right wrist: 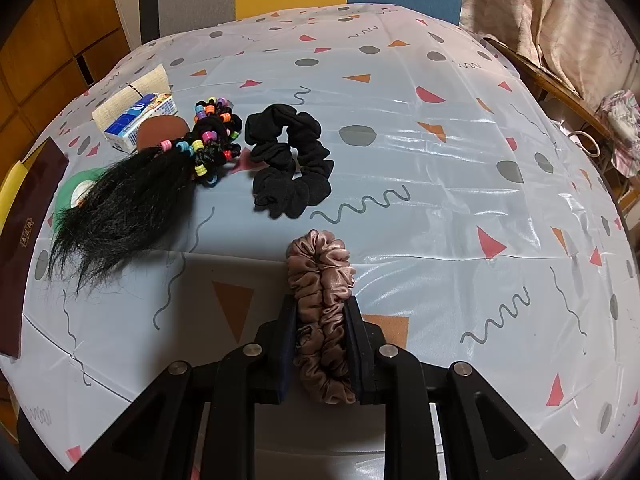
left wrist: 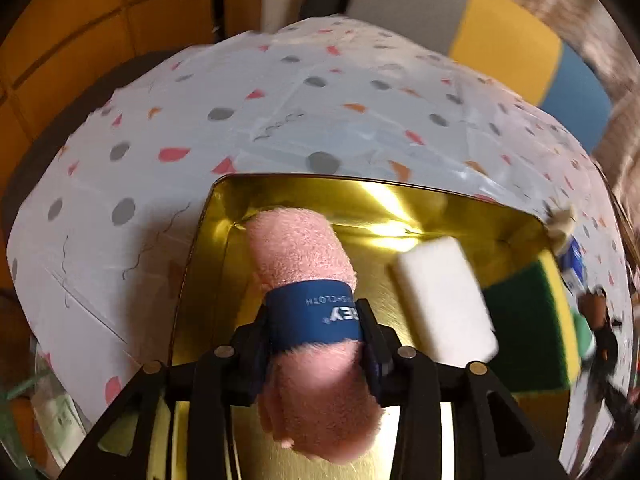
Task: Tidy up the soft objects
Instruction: 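Lower the pink towel into the gold tray and open the left tool, then carry the brown scrunchie into the gold tray and open the right tool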
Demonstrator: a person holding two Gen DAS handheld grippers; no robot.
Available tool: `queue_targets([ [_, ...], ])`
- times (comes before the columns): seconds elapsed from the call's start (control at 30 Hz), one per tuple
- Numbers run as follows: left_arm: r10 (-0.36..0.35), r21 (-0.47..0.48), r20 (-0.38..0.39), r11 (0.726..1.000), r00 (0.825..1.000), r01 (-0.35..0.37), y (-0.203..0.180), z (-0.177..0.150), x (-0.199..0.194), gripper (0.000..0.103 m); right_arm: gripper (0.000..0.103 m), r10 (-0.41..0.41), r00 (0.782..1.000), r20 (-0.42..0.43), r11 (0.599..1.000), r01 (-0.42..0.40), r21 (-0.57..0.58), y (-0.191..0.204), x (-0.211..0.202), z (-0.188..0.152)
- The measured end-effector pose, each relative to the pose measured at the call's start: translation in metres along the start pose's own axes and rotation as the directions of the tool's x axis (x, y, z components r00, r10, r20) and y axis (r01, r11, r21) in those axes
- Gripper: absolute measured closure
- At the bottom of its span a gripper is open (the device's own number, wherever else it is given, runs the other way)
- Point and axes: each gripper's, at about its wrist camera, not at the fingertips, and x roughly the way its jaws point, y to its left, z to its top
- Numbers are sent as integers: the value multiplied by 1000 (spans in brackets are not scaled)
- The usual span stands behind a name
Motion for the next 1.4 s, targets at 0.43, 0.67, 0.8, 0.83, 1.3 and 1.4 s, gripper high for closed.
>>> queue_targets([
  [0.43,21,52,300,998,954,-38,-13,-57,-99,44,81,-27,1000,10,999,28,-43,6,0,-1],
  [0.67,-26,99,346,995,938,-9,-32,-102,-130,44,81,-46,999,18,997,47,-59,8,0,-1],
  [0.8,-47,95,332,995,942,16,-35,-119,-133,43,81,-51,999,19,997,52,-62,8,0,-1],
  [0.83,-47,97,322,995,945,16,-36,-123,-133,43,81,-55,998,21,996,57,-66,9,0,-2],
  [1.3,-52,117,307,993,950,16,-34,-146,-135,43,82,-76,997,-9,997,76,1,9,-2,2],
  [1.4,-56,128,304,992,951,18,-34,-147,-135,43,83,-74,997,-29,997,74,33,10,-4,3],
])
